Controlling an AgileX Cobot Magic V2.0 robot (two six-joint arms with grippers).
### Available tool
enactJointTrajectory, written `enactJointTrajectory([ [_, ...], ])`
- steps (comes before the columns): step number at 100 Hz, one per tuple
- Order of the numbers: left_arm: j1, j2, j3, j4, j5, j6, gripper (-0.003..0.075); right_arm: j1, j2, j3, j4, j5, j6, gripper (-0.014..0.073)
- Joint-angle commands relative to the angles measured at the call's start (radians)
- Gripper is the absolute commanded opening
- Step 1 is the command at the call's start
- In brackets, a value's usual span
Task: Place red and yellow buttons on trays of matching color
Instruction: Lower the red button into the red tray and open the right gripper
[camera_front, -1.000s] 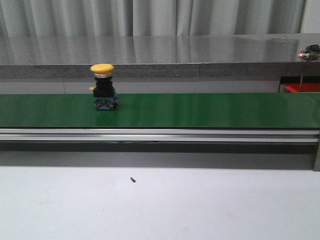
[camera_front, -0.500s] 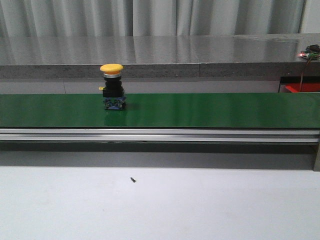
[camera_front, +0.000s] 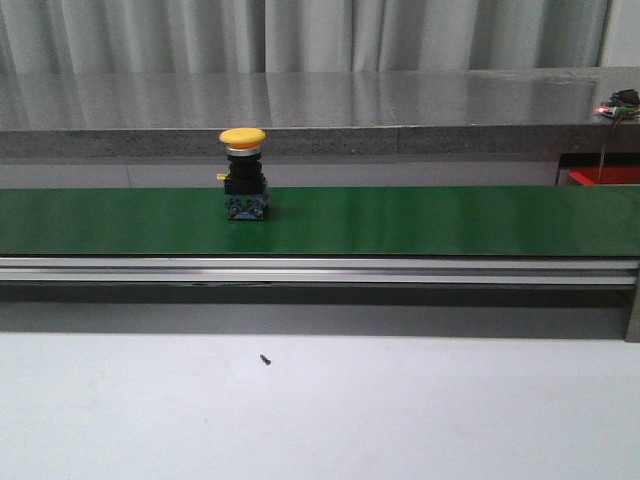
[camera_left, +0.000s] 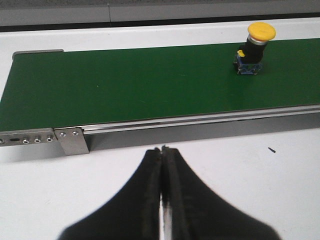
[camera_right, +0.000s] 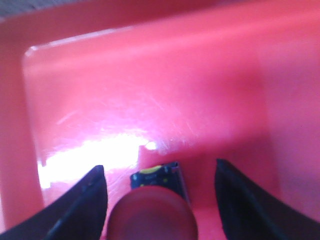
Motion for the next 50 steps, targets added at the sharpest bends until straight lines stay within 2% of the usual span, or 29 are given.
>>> enactJointTrajectory([
  [1, -0.007, 0.003, -0.027, -0.014, -0.069, -0.003, -0.002, -0.005, -0.113, -0.032, -0.001, -0.02, -0.003, 0.0476],
  [16, -0.007, 0.003, -0.027, -0.014, -0.069, -0.003, -0.002, 0.0, -0.167, -0.031, -0.001, 0.005, -0.003, 0.0472],
  [26, -0.007, 0.003, -0.027, -0.014, -0.069, -0.003, -0.002, 0.013, -0.211, -0.03, -0.001, 0.044, -0.003, 0.0433],
  [40, -0.007, 0.003, -0.027, -0.014, -0.069, -0.003, -0.002, 0.042, -0.261, -0.03, -0.001, 0.131, -0.003, 0.029],
  [50, -0.007, 0.003, -0.027, -0.014, -0.069, -0.003, -0.002, 0.063, -0.293, -0.029, -0.001, 0.194, -0.003, 0.0139],
])
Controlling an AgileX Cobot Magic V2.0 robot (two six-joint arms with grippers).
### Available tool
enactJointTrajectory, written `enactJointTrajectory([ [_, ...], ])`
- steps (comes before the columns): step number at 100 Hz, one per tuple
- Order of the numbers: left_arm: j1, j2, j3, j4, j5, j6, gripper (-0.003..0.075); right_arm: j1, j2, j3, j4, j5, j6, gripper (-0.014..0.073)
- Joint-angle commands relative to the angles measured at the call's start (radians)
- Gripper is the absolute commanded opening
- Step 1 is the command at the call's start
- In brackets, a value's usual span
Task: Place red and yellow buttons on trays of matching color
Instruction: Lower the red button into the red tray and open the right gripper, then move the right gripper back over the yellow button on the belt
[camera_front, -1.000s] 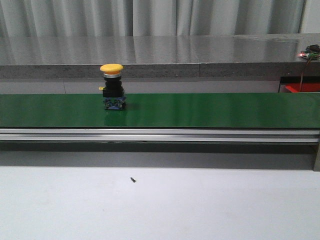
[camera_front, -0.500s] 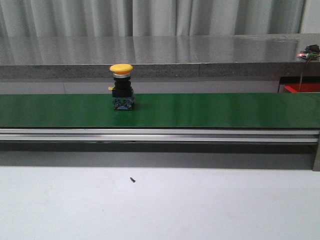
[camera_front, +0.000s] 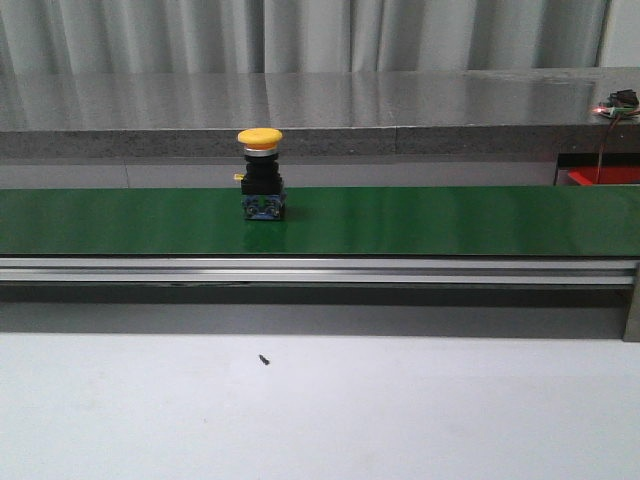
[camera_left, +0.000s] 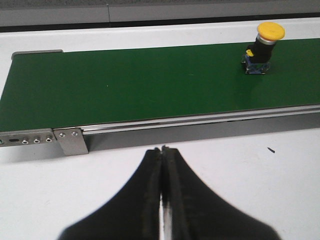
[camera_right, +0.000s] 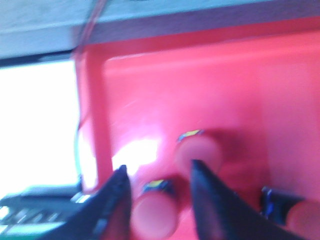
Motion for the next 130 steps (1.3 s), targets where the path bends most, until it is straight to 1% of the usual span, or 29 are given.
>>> enactJointTrajectory([
  [1, -0.007, 0.003, -0.027, -0.014, -0.069, -0.003, -0.002, 0.016, -0.097, -0.029, 0.004, 0.034, -0.001, 0.0129],
  [9, -0.007, 0.003, -0.027, -0.014, -0.069, -0.003, -0.002, 0.03, -0.119, -0.028, 0.015, 0.066, 0.0, 0.0017],
  [16, -0.007, 0.003, -0.027, -0.014, -0.069, -0.003, -0.002, 0.041, -0.135, -0.028, 0.022, 0.088, 0.0, -0.0058],
  [19, -0.007, 0.003, -0.027, -0.014, -0.069, -0.003, -0.002, 0.046, -0.142, -0.028, 0.023, 0.096, 0.0, -0.0074],
  [22, -0.007, 0.003, -0.027, -0.014, -0.069, -0.003, -0.002, 0.051, -0.148, -0.028, 0.024, 0.109, 0.0, -0.0064],
  [39, -0.007, 0.003, -0.027, -0.014, -0.069, -0.003, -0.002, 0.076, -0.19, -0.026, 0.059, 0.174, 0.004, -0.0068],
  [61, -0.007, 0.003, -0.027, -0.014, -0.069, -0.003, -0.002, 0.129, -0.276, 0.07, 0.088, 0.16, 0.004, -0.0068],
  [79, -0.007, 0.003, -0.027, -0.014, -0.069, -0.003, -0.002, 0.177, -0.369, 0.224, 0.088, 0.109, 0.004, -0.0068],
  [104, -0.007, 0.003, -0.027, -0.014, -0.069, -0.003, -0.002, 0.269, -0.529, 0.467, 0.088, -0.064, -0.022, -0.0068],
  [118, -0.007, 0.003, -0.027, -0.014, -0.069, -0.003, -0.002, 0.327, -0.578, 0.55, 0.088, -0.079, -0.023, -0.0068],
  [130, -0.007, 0.003, -0.027, -0.014, -0.069, -0.003, -0.002, 0.366, -0.583, 0.566, 0.088, -0.062, -0.024, -0.0068],
])
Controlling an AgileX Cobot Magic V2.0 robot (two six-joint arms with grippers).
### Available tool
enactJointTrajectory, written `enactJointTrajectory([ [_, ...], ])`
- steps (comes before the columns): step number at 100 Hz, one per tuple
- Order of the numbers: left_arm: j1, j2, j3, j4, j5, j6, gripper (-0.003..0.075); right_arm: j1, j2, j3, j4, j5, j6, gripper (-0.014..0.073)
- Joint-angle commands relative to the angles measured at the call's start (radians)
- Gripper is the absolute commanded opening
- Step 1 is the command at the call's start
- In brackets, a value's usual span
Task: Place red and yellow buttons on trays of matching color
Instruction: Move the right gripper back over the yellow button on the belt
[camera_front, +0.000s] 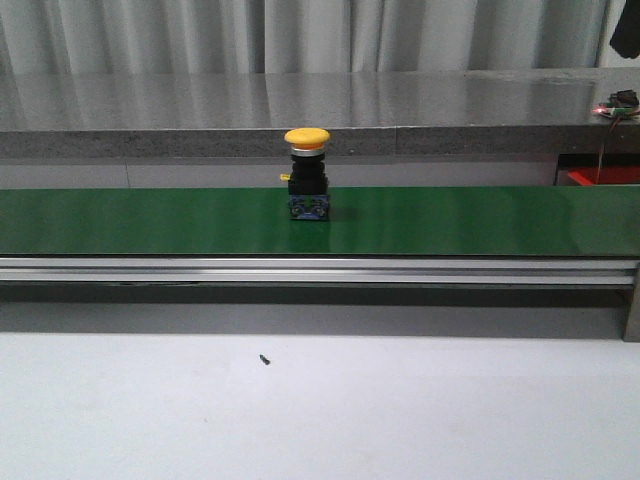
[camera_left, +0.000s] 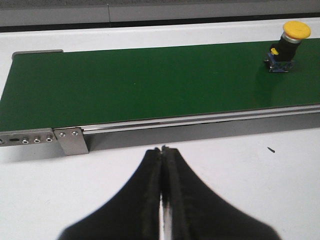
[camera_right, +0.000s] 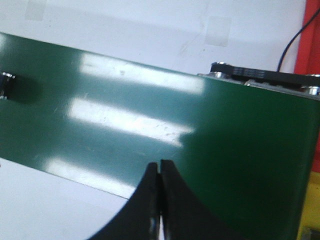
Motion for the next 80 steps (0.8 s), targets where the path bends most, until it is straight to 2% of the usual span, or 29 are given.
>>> enactJointTrajectory([
  [1, -0.007, 0.003, -0.027, -0.014, -0.069, -0.003, -0.002, 0.029, -0.049, -0.011, 0.02, -0.034, -0.012, -0.0068],
  [32, -0.007, 0.003, -0.027, -0.014, -0.069, -0.003, -0.002, 0.172, -0.045, -0.011, 0.055, -0.058, -0.018, -0.0068],
  [44, -0.007, 0.003, -0.027, -0.014, -0.069, -0.003, -0.002, 0.223, -0.035, -0.011, 0.028, -0.075, 0.118, -0.0068],
  [61, -0.007, 0.003, -0.027, -0.014, -0.069, -0.003, -0.002, 0.285, -0.005, -0.03, -0.107, -0.078, 0.38, -0.0067],
  [72, -0.007, 0.003, -0.027, -0.014, -0.069, -0.003, -0.002, 0.327, 0.016, -0.066, -0.133, -0.072, 0.404, -0.0057],
  [80, -0.007, 0.003, -0.027, -0.014, -0.069, -0.003, -0.002, 0.351, 0.036, -0.099, -0.134, -0.069, 0.404, 0.0011],
])
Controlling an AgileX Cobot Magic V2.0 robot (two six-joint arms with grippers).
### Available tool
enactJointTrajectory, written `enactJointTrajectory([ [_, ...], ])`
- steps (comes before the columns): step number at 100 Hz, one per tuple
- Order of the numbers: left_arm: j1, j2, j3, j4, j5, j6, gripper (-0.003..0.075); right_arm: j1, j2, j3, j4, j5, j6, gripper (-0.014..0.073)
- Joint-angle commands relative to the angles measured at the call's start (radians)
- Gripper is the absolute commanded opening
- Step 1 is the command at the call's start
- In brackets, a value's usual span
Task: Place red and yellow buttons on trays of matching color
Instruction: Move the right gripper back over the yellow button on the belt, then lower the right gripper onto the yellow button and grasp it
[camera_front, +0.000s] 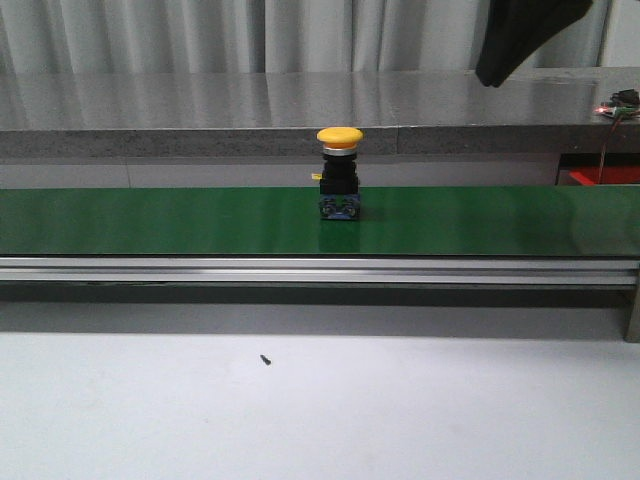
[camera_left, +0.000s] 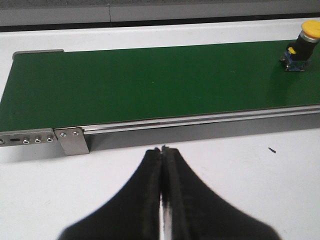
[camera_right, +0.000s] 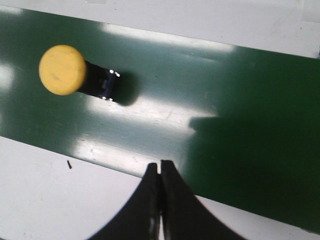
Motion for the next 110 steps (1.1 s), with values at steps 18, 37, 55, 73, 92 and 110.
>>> enactJointTrajectory([
  [18, -0.007, 0.003, -0.027, -0.014, -0.069, -0.003, -0.0019, 0.057, 0.037, -0.145, -0.009, 0.013, 0.018, 0.0392],
  [37, -0.007, 0.003, -0.027, -0.014, -0.069, -0.003, -0.002, 0.083, 0.102, -0.221, -0.031, 0.068, 0.116, 0.0642],
  [55, -0.007, 0.003, -0.027, -0.014, -0.069, -0.003, -0.002, 0.111, 0.181, -0.336, -0.091, 0.145, 0.213, 0.0593],
  [73, -0.007, 0.003, -0.027, -0.014, -0.069, -0.003, -0.002, 0.131, 0.256, -0.441, -0.12, 0.212, 0.265, 0.0591],
  [92, -0.007, 0.003, -0.027, -0.014, -0.069, -0.003, -0.002, 0.133, 0.322, -0.49, -0.141, 0.234, 0.282, 0.0591],
  [110, -0.007, 0.003, -0.027, -0.014, -0.069, -0.003, -0.002, 0.131, 0.364, -0.49, -0.179, 0.232, 0.282, 0.0591],
])
